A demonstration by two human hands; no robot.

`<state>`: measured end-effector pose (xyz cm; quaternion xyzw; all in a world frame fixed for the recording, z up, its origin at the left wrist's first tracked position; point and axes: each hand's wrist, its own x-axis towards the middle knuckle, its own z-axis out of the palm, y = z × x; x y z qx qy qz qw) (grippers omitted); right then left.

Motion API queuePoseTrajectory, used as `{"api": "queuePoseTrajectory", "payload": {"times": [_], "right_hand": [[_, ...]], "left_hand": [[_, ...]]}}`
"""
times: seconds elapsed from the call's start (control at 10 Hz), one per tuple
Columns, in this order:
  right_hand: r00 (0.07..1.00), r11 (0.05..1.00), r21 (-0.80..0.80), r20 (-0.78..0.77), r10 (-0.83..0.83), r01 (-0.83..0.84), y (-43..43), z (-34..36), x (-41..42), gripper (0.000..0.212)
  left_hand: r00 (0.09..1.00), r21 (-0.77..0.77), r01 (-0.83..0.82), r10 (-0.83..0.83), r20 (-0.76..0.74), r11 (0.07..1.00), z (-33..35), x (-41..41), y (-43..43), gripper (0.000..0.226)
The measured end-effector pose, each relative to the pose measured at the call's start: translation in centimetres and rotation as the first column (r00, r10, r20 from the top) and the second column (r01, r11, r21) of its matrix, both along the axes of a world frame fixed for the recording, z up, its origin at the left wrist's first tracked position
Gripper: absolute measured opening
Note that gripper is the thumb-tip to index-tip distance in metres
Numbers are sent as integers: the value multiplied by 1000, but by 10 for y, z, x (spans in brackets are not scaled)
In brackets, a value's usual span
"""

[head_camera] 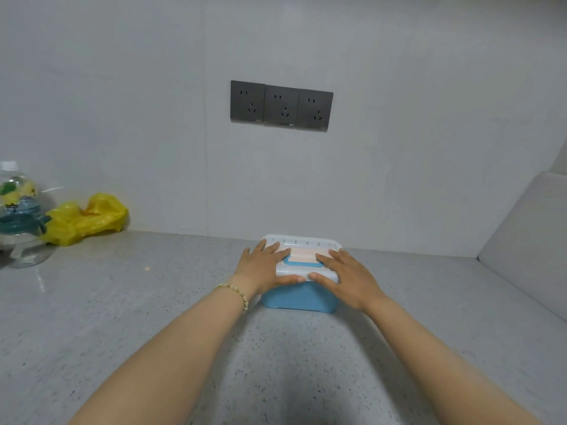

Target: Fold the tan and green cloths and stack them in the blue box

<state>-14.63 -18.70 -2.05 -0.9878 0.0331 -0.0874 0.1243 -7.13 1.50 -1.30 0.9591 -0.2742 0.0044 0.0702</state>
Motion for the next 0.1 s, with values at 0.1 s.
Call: {"api": "queuePoseTrajectory", "payload": {"times": [0.1], "right_hand": [[999,1000,-27,-34,-1,0,8,4,-6,69]], "left_hand": [[999,17,9,-10,35,1000,2,-9,3,91]]}}
